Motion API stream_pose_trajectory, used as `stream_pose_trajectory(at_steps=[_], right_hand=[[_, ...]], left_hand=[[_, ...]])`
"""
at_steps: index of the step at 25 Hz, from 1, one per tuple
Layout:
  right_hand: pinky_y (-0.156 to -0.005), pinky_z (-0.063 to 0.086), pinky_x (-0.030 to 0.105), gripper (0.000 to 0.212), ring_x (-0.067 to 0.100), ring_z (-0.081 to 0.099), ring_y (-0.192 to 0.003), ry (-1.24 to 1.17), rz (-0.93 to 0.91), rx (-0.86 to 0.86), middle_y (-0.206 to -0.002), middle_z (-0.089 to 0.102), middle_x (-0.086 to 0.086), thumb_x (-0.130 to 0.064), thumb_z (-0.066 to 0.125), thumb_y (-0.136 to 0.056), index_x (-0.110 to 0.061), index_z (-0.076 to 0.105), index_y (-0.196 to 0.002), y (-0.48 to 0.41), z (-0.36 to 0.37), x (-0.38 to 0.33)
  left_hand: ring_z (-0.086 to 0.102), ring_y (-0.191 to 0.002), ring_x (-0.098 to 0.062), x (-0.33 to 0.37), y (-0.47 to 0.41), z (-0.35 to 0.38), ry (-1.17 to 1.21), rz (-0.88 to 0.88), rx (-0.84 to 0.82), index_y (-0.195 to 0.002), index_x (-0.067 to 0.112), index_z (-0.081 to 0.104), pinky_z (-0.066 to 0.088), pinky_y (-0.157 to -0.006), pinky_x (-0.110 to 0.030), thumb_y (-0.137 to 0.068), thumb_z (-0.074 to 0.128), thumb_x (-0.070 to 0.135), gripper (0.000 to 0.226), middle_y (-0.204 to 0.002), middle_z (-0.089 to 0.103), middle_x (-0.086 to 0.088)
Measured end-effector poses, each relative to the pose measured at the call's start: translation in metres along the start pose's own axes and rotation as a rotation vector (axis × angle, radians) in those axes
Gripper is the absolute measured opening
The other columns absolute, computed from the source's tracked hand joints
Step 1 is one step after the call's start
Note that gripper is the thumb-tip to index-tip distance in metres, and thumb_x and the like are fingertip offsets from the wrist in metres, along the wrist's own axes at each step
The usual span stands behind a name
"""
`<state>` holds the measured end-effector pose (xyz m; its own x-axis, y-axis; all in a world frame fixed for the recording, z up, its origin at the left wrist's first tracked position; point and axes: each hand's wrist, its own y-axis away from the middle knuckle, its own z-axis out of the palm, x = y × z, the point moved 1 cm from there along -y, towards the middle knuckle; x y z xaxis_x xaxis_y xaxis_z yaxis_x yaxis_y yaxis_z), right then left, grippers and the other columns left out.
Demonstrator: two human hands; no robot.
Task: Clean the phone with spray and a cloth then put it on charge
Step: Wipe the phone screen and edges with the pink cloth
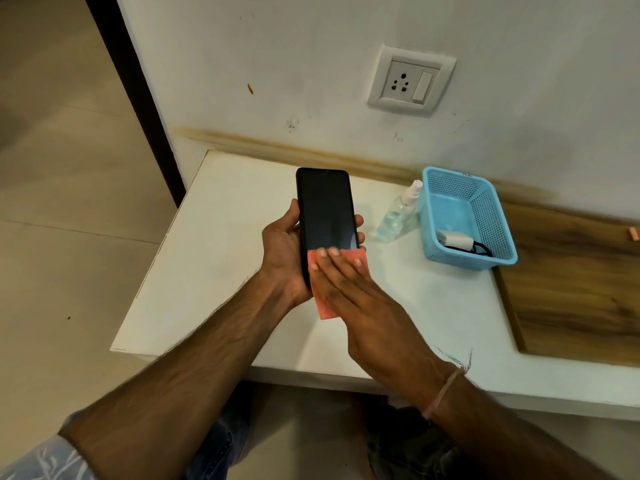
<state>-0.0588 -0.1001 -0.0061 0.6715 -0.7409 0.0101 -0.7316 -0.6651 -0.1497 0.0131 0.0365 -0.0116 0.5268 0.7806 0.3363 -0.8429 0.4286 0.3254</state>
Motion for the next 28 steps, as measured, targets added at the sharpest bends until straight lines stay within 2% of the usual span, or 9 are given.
stream_pose_trajectory(at_steps=[2, 4, 7, 9, 13, 16, 19, 23, 28], right_hand=[[-0.118, 0.017, 0.046, 0.083, 0.027, 0.013, -0.147, -0.119, 0.047, -0.006, -0.158, 0.019, 0.008, 0.008, 0.058, -0.078, -0.007, 0.021, -0.151, -0.005, -0.006, 0.012], [-0.121, 0.011, 0.042, 0.067, 0.021, 0.004, -0.149, -0.194, 0.130, 0.007, -0.160, 0.011, 0.005, 0.001, 0.043, -0.091, -0.008, 0.016, -0.151, -0.015, -0.012, 0.018], [-0.122, 0.003, 0.034, 0.055, 0.014, -0.004, -0.148, -0.267, 0.190, 0.046, -0.161, 0.003, 0.002, -0.017, 0.034, -0.103, -0.010, 0.009, -0.152, -0.032, -0.015, 0.015], [-0.122, 0.000, 0.033, 0.054, 0.013, -0.006, -0.148, -0.286, 0.181, 0.047, -0.161, 0.002, 0.002, -0.021, 0.031, -0.105, -0.011, 0.007, -0.152, -0.035, -0.013, 0.007], [-0.121, 0.006, 0.039, 0.064, 0.019, -0.001, -0.149, -0.200, 0.033, -0.007, -0.161, 0.005, 0.003, -0.019, 0.044, -0.099, -0.012, 0.009, -0.152, -0.013, 0.001, -0.009], [-0.119, 0.019, 0.043, 0.078, 0.022, 0.007, -0.148, -0.126, -0.043, -0.033, -0.161, 0.011, 0.004, -0.008, 0.059, -0.090, -0.012, 0.012, -0.152, 0.008, 0.003, 0.006], [-0.120, 0.017, 0.043, 0.065, 0.019, 0.004, -0.149, -0.137, 0.082, 0.019, -0.161, 0.010, 0.004, -0.006, 0.048, -0.097, -0.009, 0.014, -0.152, 0.003, -0.002, 0.026], [-0.122, 0.003, 0.037, 0.053, 0.018, -0.002, -0.149, -0.207, 0.223, 0.108, -0.161, 0.008, 0.007, -0.026, 0.027, -0.104, -0.007, 0.014, -0.152, -0.023, 0.000, 0.009], [-0.121, 0.012, 0.042, 0.067, 0.022, 0.004, -0.149, -0.099, -0.035, 0.025, -0.161, 0.010, 0.006, -0.018, 0.048, -0.096, -0.009, 0.014, -0.152, 0.006, 0.017, -0.008]], left_hand=[[0.062, -0.108, -0.035, -0.001, -0.001, 0.001, -0.015, 0.000, 0.015, -0.143, 0.002, 0.052, 0.051, -0.098, -0.043, -0.099, 0.033, 0.061, 0.076, -0.130, 0.060, -0.022], [0.064, -0.112, -0.035, -0.003, -0.001, 0.001, -0.042, -0.009, 0.035, -0.138, 0.003, 0.058, 0.052, -0.098, -0.044, -0.098, 0.037, 0.061, 0.074, -0.132, 0.062, -0.022], [0.072, -0.103, -0.034, -0.007, -0.002, 0.000, -0.030, 0.014, 0.092, -0.125, 0.004, 0.069, 0.061, -0.084, -0.043, -0.096, 0.045, 0.059, 0.067, -0.122, 0.070, -0.019], [0.072, -0.099, -0.034, -0.005, -0.002, -0.001, -0.030, 0.020, 0.098, -0.124, 0.002, 0.069, 0.061, -0.083, -0.041, -0.096, 0.046, 0.058, 0.067, -0.117, 0.071, -0.019], [0.061, -0.100, -0.034, 0.000, 0.001, 0.003, -0.049, 0.002, 0.022, -0.144, -0.001, 0.049, 0.050, -0.092, -0.045, -0.098, 0.033, 0.060, 0.078, -0.128, 0.059, -0.022], [0.062, -0.100, -0.035, 0.002, 0.001, 0.002, -0.041, 0.015, 0.017, -0.144, 0.001, 0.050, 0.051, -0.094, -0.044, -0.099, 0.033, 0.059, 0.076, -0.129, 0.059, -0.022], [0.063, -0.106, -0.035, 0.003, 0.001, 0.001, -0.078, 0.022, 0.035, -0.142, 0.006, 0.055, 0.051, -0.097, -0.043, -0.099, 0.033, 0.061, 0.073, -0.134, 0.060, -0.022], [0.060, -0.117, -0.035, -0.002, 0.001, 0.004, -0.073, -0.018, 0.050, -0.141, 0.004, 0.055, 0.045, -0.106, -0.043, -0.097, 0.039, 0.061, 0.074, -0.140, 0.057, -0.022], [0.062, -0.100, -0.034, 0.001, 0.001, -0.002, -0.054, -0.021, 0.025, -0.143, 0.001, 0.051, 0.051, -0.094, -0.044, -0.097, 0.036, 0.060, 0.077, -0.129, 0.059, -0.022]])
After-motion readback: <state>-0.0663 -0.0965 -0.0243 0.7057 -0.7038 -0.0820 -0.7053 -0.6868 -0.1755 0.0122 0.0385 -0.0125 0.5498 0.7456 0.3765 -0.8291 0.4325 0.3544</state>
